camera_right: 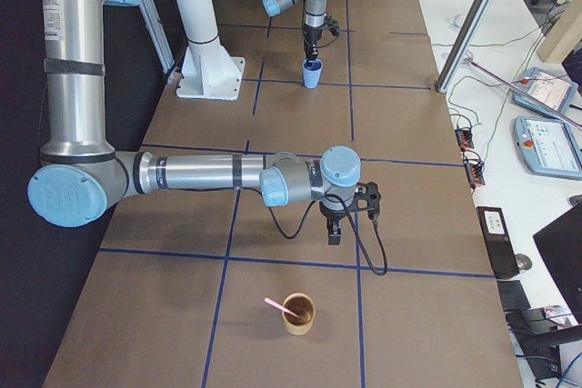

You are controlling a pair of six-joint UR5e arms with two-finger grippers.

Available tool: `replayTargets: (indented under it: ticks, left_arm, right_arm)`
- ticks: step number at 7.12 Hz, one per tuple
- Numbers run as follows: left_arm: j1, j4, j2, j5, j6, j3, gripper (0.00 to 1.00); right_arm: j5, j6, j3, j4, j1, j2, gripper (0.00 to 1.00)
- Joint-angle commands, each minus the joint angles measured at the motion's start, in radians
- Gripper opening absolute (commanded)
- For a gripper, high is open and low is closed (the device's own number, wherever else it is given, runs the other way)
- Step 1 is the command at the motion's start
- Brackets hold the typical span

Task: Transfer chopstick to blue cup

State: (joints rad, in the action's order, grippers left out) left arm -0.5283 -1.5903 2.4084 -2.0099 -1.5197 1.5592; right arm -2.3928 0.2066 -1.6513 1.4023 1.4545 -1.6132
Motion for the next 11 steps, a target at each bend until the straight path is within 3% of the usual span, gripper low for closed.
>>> replayTargets:
  ticks: [1, 3, 5, 7, 8, 10, 11]
  left_arm:
    - [-0.048, -0.01, -0.017, 0.016, -0.008, 0.111, 1.0]
    - [-0.112, -0.007, -0.11, 0.014, -0.007, 0.247, 1.0]
    - [-0.125, -0.014, -0.147, 0.014, -0.005, 0.251, 1.0]
    - [-0.124, -0.013, -0.147, 0.014, -0.01, 0.251, 1.0]
    - [-0.125, -0.014, -0.149, 0.014, -0.01, 0.249, 1.0]
    - [-0.124, -0.014, -0.149, 0.014, -0.017, 0.249, 1.0]
    - [-0.122, -0.017, -0.149, 0.014, -0.04, 0.248, 1.0]
  right_arm:
    - [0.086, -0.003, -0.03, 0.0, 0.001, -0.046, 1.0]
    - [0.09, -0.022, -0.016, 0.001, 0.053, -0.099, 1.0]
    - [0.096, -0.213, 0.017, 0.049, 0.18, -0.119, 0.99]
    - [0.116, -0.252, 0.071, 0.083, 0.225, -0.119, 0.98]
    - [0.119, -0.256, 0.115, 0.074, 0.239, -0.126, 0.92]
    - [0.145, -0.26, 0.114, 0.073, 0.259, -0.152, 0.91]
    - [0.156, -0.259, 0.099, 0.072, 0.274, -0.172, 0.83]
